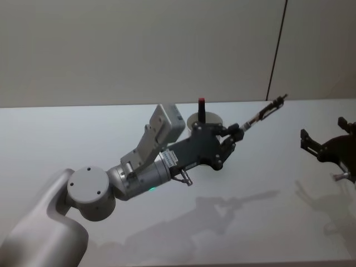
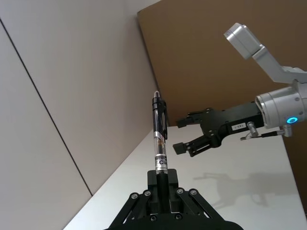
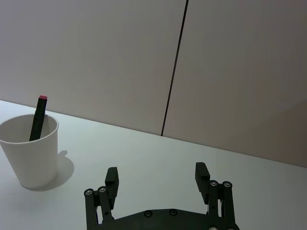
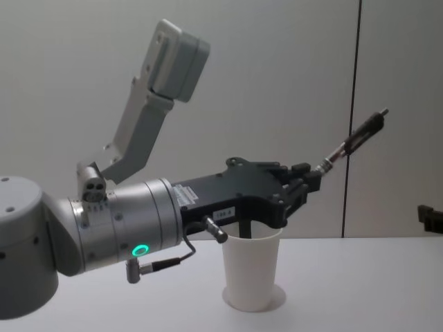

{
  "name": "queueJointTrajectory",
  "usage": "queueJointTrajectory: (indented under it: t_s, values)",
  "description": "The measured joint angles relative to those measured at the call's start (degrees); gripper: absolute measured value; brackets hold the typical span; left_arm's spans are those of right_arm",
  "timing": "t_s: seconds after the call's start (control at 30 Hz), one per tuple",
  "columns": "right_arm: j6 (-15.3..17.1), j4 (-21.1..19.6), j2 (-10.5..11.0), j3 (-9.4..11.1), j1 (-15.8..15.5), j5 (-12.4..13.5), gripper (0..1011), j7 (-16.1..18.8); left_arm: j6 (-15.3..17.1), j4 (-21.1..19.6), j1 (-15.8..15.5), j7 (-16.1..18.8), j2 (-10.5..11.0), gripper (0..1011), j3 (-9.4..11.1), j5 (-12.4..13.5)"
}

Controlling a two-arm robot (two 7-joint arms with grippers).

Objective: Place the pen into the pen holder.

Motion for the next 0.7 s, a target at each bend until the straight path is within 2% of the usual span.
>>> queueJointTrajectory:
  t_s: [0.7]
  values:
    - [-0.22, -0.01, 0.04, 0.00, -0.06, 0.11, 1002, 0.08, 0.76, 0.13, -0.02, -2.20, -0.01, 131, 0.67, -0.65]
